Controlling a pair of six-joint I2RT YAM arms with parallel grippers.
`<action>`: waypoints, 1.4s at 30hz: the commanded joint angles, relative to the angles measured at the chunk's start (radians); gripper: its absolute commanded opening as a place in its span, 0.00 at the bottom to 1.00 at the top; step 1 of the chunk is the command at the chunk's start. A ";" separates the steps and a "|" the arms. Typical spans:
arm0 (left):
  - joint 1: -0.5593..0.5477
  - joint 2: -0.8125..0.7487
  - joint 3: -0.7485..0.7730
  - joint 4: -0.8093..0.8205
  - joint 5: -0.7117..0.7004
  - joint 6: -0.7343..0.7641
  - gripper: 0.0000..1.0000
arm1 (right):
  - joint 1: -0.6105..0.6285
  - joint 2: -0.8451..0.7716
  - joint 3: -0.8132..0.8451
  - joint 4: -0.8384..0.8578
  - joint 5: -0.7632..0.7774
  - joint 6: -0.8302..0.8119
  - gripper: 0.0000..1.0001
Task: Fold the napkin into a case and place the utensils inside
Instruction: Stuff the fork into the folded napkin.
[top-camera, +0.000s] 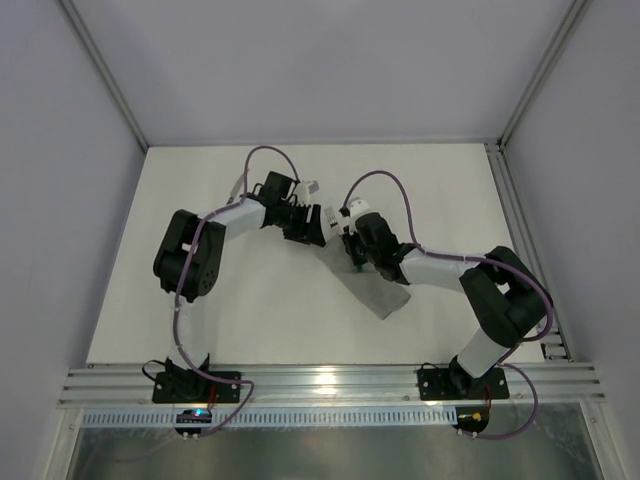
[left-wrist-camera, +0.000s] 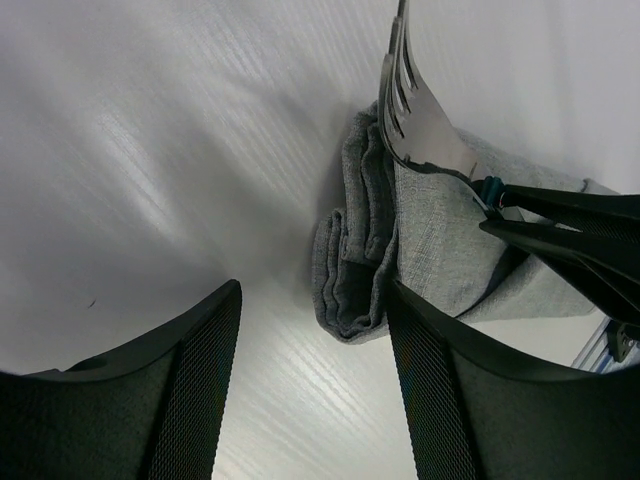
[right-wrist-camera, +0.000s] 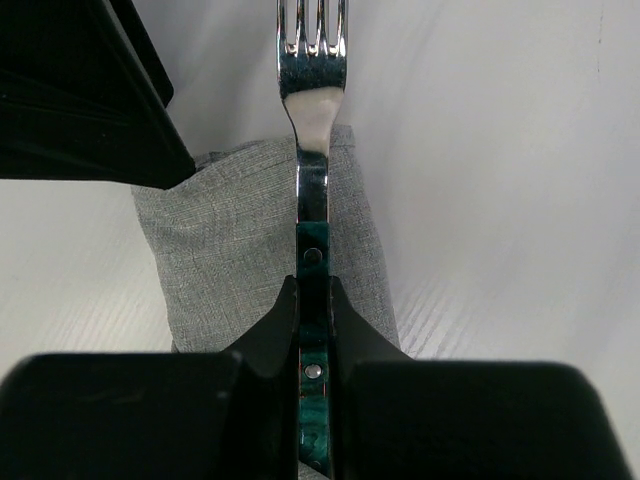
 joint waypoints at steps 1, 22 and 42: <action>0.019 -0.076 -0.001 -0.027 -0.012 0.043 0.62 | 0.002 0.009 0.045 0.017 0.006 0.008 0.03; -0.060 -0.030 0.003 -0.124 -0.121 0.126 0.29 | 0.000 -0.008 0.039 -0.055 -0.049 -0.062 0.03; -0.051 0.005 0.058 -0.127 -0.159 0.193 0.00 | 0.006 -0.074 0.099 -0.468 0.039 -0.076 0.03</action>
